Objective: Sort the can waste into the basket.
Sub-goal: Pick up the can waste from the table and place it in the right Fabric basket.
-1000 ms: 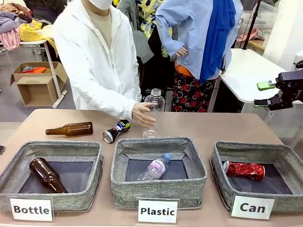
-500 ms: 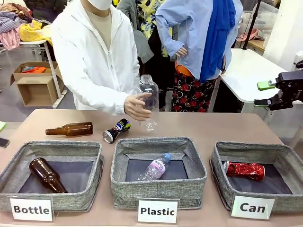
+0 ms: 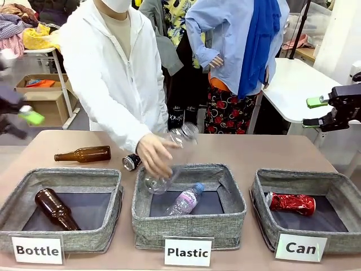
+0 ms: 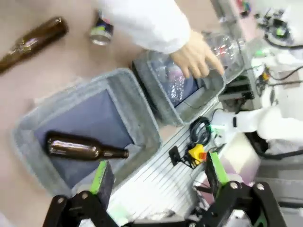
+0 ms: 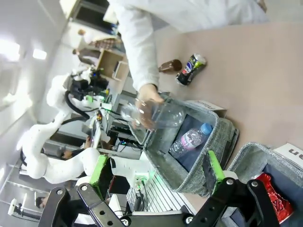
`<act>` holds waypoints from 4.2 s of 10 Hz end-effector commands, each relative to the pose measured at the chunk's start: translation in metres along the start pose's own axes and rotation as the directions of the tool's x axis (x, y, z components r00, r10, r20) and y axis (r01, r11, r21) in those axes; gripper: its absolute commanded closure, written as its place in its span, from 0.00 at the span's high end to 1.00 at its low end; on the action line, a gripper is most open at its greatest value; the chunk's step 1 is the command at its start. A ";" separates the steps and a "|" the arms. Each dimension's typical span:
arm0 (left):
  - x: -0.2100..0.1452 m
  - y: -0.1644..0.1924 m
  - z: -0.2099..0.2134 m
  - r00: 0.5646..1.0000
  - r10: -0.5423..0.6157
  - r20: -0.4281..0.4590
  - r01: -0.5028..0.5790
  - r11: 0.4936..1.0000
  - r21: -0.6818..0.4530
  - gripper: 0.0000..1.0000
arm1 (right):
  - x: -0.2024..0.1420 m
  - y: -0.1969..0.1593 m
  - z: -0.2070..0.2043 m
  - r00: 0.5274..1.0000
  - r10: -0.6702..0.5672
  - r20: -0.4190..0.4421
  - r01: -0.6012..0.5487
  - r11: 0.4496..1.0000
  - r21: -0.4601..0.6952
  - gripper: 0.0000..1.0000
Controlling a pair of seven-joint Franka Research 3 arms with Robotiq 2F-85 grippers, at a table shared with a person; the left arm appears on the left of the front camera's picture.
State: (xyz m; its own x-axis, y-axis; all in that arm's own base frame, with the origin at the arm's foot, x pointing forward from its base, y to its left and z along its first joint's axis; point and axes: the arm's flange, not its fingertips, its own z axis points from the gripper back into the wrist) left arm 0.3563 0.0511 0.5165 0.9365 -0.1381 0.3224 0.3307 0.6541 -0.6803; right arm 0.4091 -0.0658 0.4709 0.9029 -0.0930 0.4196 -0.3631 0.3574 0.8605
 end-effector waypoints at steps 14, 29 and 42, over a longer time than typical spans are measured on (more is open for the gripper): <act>0.003 -0.046 -0.030 0.976 0.038 0.214 -0.103 0.948 0.302 1.00 | 0.000 0.001 0.002 1.000 0.022 -0.002 -0.022 1.000 -0.002 1.00; 0.149 -0.079 -0.143 0.962 -0.255 -0.098 0.273 0.886 0.375 1.00 | 0.000 0.001 0.002 1.000 0.022 -0.002 -0.022 1.000 -0.002 1.00; 0.001 0.060 0.154 0.990 0.112 0.084 -0.113 0.994 -0.003 1.00 | 0.000 0.001 0.002 1.000 0.022 -0.002 -0.022 1.000 -0.002 1.00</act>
State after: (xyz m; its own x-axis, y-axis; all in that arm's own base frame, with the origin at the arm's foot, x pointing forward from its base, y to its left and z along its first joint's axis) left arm 0.3813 0.1507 0.5504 0.9550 0.0190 0.2959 0.1975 0.7036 -0.6826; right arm 0.4092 -0.0657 0.4711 0.9027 -0.0925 0.4202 -0.3634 0.3590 0.8597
